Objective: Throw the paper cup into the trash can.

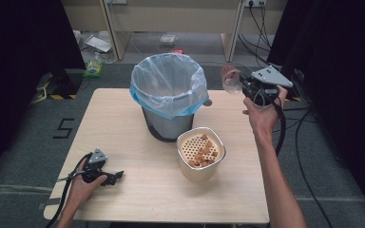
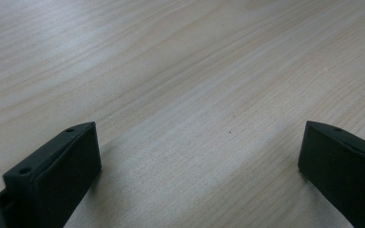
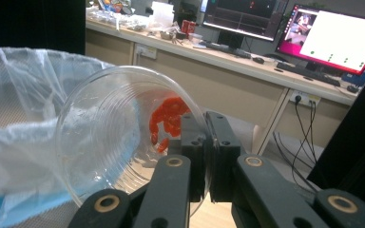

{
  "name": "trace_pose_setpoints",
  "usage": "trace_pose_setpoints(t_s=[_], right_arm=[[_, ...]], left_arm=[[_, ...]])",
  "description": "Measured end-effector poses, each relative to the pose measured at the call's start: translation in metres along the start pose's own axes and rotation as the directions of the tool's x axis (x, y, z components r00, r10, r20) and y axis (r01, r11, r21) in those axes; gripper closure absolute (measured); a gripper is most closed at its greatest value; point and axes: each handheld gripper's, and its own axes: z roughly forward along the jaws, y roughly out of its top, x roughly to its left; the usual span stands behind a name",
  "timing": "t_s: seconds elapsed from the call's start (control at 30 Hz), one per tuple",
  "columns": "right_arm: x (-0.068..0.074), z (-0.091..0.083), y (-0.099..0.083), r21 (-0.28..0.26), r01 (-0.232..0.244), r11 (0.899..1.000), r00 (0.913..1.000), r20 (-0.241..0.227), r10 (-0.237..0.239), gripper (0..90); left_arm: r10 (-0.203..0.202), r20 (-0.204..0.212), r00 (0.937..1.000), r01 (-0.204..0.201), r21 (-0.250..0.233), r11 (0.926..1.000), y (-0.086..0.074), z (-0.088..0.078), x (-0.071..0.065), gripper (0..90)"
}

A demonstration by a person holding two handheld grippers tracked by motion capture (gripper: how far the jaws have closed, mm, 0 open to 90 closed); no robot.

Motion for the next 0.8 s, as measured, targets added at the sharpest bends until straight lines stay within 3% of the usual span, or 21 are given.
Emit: trace_pose_setpoints(t_s=[0.33,0.53,0.63,0.73,0.8], right_arm=[[0.007,0.011,0.030,-0.016,0.014,1.000,0.9997,-0.021,-0.015,87.3],[0.026,0.024,0.045,-0.016,0.042,0.999,0.9967,-0.069,-0.043,87.3],[0.044,0.038,0.051,-0.002,0.055,0.998,0.9916,-0.117,-0.055,87.2],[0.052,0.044,0.052,0.000,0.056,0.998,0.9895,-0.133,-0.056,87.2],[0.065,0.054,0.054,0.010,0.061,0.998,0.9857,-0.158,-0.059,87.2]], left_arm=[[0.000,0.000,1.0000,0.000,0.000,1.0000,0.000,0.000,0.000,0.0],[0.000,0.000,1.0000,0.000,0.000,1.0000,0.000,0.000,0.000,0.0],[0.000,0.000,1.0000,0.000,0.000,1.0000,0.000,0.000,0.000,0.0],[0.000,0.000,1.0000,0.000,0.000,1.0000,0.000,0.000,0.000,0.0],[0.000,0.000,1.0000,0.000,0.000,1.0000,0.000,0.000,0.000,0.0]])
